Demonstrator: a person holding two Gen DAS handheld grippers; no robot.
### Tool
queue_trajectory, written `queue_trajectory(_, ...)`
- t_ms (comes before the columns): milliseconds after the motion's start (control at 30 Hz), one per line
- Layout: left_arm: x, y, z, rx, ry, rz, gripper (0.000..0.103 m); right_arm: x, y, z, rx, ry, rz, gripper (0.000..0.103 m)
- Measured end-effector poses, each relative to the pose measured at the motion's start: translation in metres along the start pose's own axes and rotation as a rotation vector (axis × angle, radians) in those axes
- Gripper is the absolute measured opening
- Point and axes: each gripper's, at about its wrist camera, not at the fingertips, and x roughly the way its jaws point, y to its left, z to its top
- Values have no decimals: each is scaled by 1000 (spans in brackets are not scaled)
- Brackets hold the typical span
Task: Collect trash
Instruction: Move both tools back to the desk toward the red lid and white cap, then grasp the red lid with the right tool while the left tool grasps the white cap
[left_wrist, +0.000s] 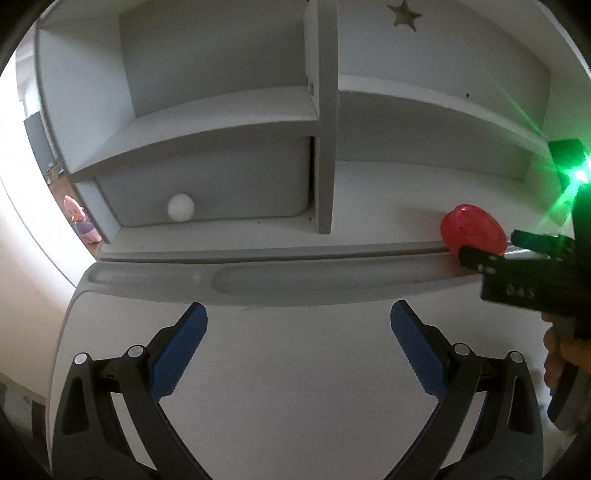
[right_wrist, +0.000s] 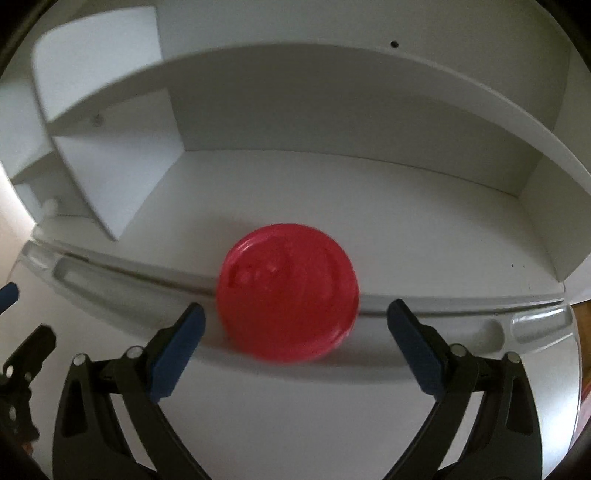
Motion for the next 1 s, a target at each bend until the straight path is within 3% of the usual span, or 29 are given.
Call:
queue_trajectory(100,10,1,0,-6,18,-12,97,4,-7,5,18,8,14,79)
queue_trajectory(533,12,-25,5,21,24,-7,97,-34,-42,-18,45,-38,70,78)
queue_trajectory(700,14,-67,6,65,38,-76,97,-71,-81,-40,108,-105,70,78)
queue_trajectory(833,19,-101,12,94,41,-134,97,-89,-118,-61,149,-134,11,78)
queue_trajectory(1000,31,-142,23,104,71,-174,97,-94,-153,-80,228,-158,31,79)
